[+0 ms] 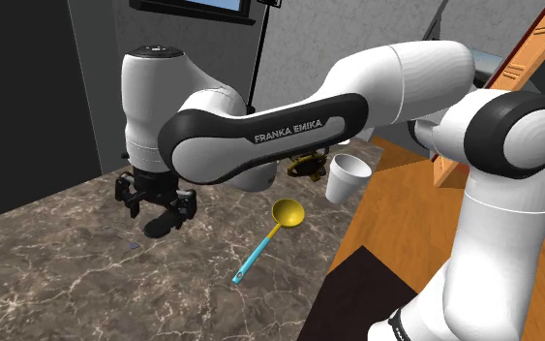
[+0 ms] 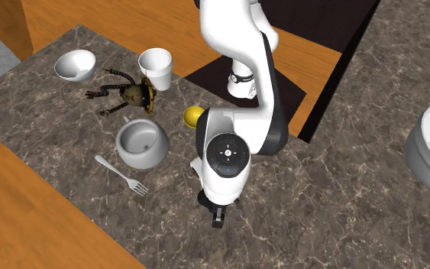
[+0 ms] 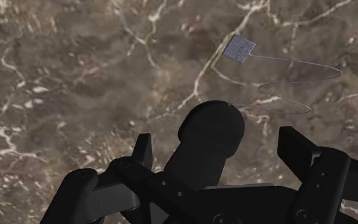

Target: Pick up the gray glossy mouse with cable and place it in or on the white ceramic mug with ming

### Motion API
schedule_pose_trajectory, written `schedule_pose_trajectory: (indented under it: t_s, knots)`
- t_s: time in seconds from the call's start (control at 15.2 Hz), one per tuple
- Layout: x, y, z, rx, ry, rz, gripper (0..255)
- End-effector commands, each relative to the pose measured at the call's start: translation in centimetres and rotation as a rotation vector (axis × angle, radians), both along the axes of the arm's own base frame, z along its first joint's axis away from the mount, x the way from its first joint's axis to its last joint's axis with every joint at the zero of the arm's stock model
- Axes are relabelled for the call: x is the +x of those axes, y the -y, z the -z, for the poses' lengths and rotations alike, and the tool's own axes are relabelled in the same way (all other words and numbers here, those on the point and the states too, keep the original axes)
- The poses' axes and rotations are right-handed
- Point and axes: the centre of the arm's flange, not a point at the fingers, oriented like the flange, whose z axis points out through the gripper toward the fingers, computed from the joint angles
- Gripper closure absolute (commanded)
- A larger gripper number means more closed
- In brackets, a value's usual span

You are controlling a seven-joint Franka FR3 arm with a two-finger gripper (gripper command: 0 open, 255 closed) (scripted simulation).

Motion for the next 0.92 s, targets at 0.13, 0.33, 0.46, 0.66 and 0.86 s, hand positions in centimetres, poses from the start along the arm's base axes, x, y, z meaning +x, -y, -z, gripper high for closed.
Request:
schedule_pose_trajectory:
  t_s: [0.13, 0.33, 0.46, 0.66, 0.86]
  knots:
    - [0.2, -0.2, 2.3, 0.000, 0.001, 0.003, 0]
    - [0.2, -0.2, 3.1, 0.000, 0.001, 0.003, 0]
    - [0.2, -0.2, 3.1, 0.000, 0.001, 0.003, 0]
    - [0.2, -0.2, 3.1, 0.000, 0.001, 0.003, 0]
    - [0.2, -0.2, 3.1, 0.000, 0.001, 0.003, 255]
